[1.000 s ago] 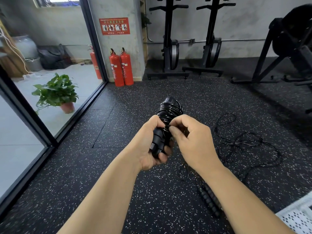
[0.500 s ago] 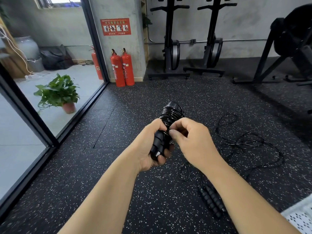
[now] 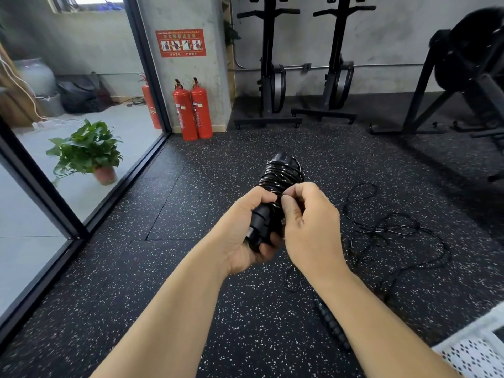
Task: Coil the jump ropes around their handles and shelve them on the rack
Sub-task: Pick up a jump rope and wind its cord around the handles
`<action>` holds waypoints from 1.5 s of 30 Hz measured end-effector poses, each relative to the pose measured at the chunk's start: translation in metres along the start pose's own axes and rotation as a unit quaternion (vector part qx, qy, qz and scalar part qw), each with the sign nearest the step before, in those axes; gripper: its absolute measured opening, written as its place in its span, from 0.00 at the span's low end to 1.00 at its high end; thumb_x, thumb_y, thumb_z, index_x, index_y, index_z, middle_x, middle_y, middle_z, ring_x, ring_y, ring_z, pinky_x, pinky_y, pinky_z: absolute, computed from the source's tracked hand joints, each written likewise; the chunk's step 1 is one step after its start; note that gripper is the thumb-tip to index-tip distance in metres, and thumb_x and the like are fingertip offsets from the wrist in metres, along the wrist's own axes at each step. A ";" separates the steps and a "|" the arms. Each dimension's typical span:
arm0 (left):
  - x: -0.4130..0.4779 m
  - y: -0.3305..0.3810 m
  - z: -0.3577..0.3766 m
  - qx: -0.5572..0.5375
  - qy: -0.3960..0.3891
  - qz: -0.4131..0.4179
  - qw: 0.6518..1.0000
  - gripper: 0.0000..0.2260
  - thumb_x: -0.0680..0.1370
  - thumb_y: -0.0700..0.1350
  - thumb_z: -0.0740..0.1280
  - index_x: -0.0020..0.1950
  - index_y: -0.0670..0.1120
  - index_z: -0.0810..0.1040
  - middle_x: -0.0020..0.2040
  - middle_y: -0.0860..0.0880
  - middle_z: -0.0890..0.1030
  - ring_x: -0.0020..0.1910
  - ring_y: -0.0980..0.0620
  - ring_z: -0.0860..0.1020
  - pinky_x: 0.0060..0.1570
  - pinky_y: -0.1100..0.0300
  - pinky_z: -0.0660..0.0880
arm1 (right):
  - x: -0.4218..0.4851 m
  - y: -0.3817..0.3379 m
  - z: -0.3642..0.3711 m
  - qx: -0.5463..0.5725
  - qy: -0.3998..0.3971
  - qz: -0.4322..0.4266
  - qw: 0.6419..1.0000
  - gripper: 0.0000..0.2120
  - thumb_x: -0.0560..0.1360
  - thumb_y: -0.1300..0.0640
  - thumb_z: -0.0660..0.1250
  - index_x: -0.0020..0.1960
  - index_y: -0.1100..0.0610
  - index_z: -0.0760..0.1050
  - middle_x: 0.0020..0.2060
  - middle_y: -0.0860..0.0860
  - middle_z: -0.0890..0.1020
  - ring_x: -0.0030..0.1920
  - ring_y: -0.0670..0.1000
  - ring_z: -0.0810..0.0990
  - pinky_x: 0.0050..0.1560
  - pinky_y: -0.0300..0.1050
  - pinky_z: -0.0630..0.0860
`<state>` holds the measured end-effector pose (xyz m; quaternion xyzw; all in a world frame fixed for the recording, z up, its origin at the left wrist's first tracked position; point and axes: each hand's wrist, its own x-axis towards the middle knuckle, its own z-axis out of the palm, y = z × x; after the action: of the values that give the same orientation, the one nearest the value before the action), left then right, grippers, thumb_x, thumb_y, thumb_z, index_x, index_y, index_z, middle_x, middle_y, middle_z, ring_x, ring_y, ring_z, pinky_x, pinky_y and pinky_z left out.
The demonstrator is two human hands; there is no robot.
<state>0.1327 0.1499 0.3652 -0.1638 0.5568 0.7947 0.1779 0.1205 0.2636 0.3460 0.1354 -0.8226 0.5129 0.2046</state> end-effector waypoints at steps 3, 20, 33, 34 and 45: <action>-0.002 0.001 0.002 0.003 -0.006 0.003 1.000 0.14 0.76 0.52 0.64 0.33 0.46 0.78 0.30 0.49 0.76 0.24 0.54 0.70 0.23 0.68 0.60 | -0.003 0.001 0.000 0.000 0.029 -0.021 0.999 0.02 0.79 0.58 0.62 0.49 0.55 0.73 0.44 0.46 0.76 0.44 0.42 0.73 0.45 0.38 0.69; -0.003 0.000 -0.013 0.005 0.002 -0.016 1.000 0.12 0.74 0.54 0.65 0.40 0.46 0.76 0.32 0.48 0.76 0.27 0.53 0.71 0.22 0.68 0.62 | 0.006 0.005 0.000 -0.058 -0.040 -0.082 0.994 0.02 0.77 0.59 0.65 0.49 0.55 0.74 0.45 0.47 0.75 0.41 0.47 0.74 0.44 0.48 0.73; 0.007 -0.004 -0.007 0.010 -0.005 -0.013 1.000 0.16 0.74 0.58 0.64 0.42 0.45 0.75 0.33 0.46 0.74 0.26 0.52 0.69 0.20 0.67 0.63 | 0.010 0.011 -0.010 -0.101 -0.010 -0.159 0.982 0.03 0.77 0.59 0.65 0.46 0.58 0.73 0.43 0.49 0.75 0.37 0.52 0.74 0.36 0.52 0.73; 0.008 -0.004 -0.006 0.011 -0.004 -0.010 1.000 0.16 0.74 0.58 0.64 0.42 0.45 0.75 0.33 0.46 0.74 0.26 0.53 0.69 0.21 0.67 0.63 | 0.010 0.012 -0.010 -0.096 -0.006 -0.155 0.983 0.03 0.77 0.59 0.66 0.46 0.58 0.73 0.43 0.49 0.75 0.37 0.52 0.74 0.36 0.52 0.73; 0.017 -0.015 -0.007 0.031 0.117 0.098 0.988 0.16 0.80 0.54 0.56 0.49 0.44 0.78 0.37 0.45 0.77 0.30 0.51 0.72 0.28 0.62 0.67 | 0.038 0.022 -0.029 0.224 -0.029 0.246 0.943 0.07 0.76 0.64 0.65 0.52 0.56 0.76 0.44 0.55 0.84 0.38 0.47 0.81 0.41 0.42 0.79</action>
<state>0.1249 0.1491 0.3429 -0.1943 0.6113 0.7662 0.0376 0.0833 0.2986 0.3577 -0.0140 -0.6995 0.7144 0.0130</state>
